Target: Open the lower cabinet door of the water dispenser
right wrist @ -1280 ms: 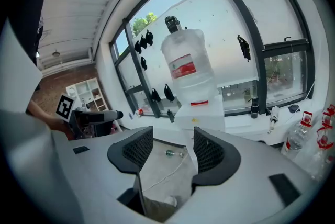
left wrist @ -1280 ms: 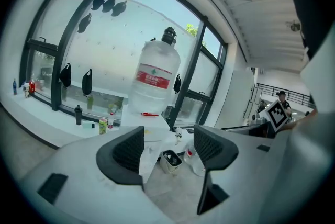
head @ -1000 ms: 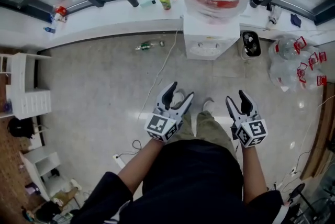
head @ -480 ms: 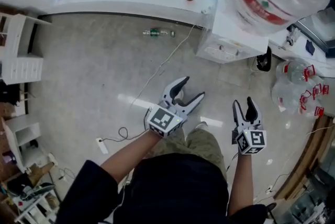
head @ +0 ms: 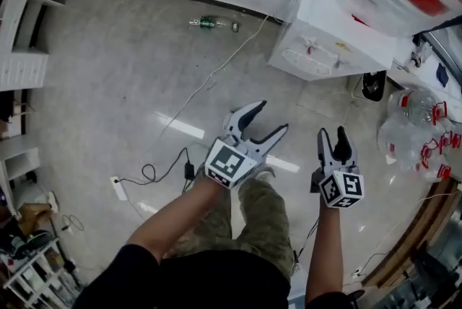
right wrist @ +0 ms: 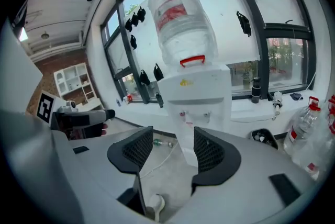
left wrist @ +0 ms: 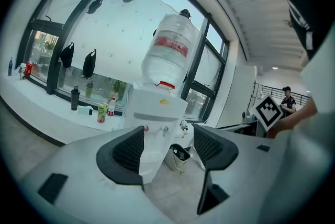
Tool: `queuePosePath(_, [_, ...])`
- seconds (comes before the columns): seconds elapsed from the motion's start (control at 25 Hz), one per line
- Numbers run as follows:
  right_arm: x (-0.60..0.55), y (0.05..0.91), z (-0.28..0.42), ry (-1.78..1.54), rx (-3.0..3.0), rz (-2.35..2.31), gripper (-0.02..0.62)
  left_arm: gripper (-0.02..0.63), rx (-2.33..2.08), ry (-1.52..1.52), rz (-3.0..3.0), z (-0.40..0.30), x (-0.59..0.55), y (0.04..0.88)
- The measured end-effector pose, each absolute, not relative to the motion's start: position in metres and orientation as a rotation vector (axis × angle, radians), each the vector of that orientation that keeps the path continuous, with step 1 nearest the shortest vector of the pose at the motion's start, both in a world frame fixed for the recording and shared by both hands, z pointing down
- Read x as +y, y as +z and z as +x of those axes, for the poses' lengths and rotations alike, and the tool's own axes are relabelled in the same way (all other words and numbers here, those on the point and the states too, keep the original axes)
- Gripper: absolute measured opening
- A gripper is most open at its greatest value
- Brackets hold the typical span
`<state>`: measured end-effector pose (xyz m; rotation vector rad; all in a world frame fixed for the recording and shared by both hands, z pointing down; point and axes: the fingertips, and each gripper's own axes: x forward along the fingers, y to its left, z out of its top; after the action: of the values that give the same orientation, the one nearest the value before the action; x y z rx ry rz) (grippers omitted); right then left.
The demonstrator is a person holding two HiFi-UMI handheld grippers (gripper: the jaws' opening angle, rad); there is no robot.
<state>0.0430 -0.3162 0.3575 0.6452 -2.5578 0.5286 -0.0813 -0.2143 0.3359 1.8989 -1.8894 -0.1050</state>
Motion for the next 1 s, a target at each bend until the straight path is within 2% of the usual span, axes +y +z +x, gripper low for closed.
queuePosePath(0.36, [-0.381, 0.527, 0.016, 0.457, -2.558, 0.733, 0.212, 0.275, -1.877, -0.098, 2.018, -0.108, -0.277, 0.458])
queuePosePath(0.68, [-0.444, 0.684, 0.025, 0.43, -2.545, 0.954, 0.212, 0.274, -1.832, -0.063, 2.167, -0.133, -0.308, 0.568])
queuePosePath(0.8, [-0.46, 0.725, 0.032, 0.418, -2.545, 1.023, 0.212, 0.274, -1.8, -0.006, 2.271, -0.126, -0.314, 0.603])
queuePosePath(1.0, [-0.474, 0.758, 0.022, 0.362, -2.63, 1.017, 0.212, 0.275, -1.756, -0.165, 2.211, -0.129, -0.327, 0.619])
